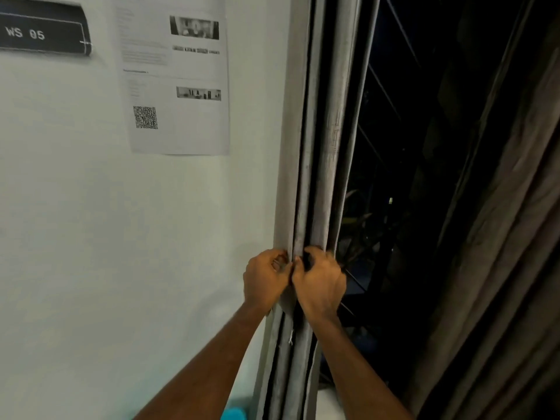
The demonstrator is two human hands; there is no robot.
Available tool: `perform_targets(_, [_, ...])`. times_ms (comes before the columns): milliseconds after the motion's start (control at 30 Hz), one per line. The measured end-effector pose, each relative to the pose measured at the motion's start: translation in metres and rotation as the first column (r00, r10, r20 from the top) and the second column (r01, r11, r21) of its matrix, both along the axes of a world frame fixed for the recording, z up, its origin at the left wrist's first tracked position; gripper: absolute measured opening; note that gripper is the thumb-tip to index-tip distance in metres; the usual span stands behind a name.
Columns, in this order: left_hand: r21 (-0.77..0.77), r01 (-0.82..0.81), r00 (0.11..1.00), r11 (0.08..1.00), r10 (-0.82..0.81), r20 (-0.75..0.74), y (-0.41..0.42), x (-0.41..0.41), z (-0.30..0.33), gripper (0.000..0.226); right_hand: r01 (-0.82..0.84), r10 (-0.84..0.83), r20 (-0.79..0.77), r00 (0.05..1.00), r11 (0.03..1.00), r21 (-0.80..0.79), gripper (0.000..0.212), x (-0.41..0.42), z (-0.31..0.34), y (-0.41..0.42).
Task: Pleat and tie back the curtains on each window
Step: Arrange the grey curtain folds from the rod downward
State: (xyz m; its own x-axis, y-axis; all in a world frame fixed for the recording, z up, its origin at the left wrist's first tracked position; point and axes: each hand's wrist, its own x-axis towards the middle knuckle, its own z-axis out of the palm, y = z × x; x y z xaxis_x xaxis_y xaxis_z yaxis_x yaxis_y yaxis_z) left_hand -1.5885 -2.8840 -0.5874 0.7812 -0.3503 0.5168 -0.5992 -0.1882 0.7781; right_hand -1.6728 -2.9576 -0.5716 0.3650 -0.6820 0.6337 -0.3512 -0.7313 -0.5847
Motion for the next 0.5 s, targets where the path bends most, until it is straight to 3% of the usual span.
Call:
perform_targets(67, [0.018,-0.030,0.999,0.999,0.030,-0.018,-0.001,0.001,-0.012,0.021,0.018,0.006,-0.112,0.994,0.978,0.207,0.036,0.000,-0.010,0.000])
perform_targets(133, [0.017,-0.067,0.997,0.998,0.068,-0.043,-0.002,0.003,-0.026,0.013,-0.018,0.050,-0.110,0.993,0.960,0.279,0.039,0.001,-0.021,-0.002])
perform_targets(433, [-0.055,-0.170,0.983,0.984,0.173,0.053,-0.003,0.011,-0.064,0.020,-0.135,0.140,-0.011,0.990,0.968,0.213,0.006,0.025,-0.070,0.001])
perform_targets(500, [-0.065,-0.154,0.985,0.986,0.159,0.074,-0.003,0.015,-0.071,0.013,-0.126,0.108,0.086,0.990,0.964,0.232,0.008,0.025,-0.083,-0.003])
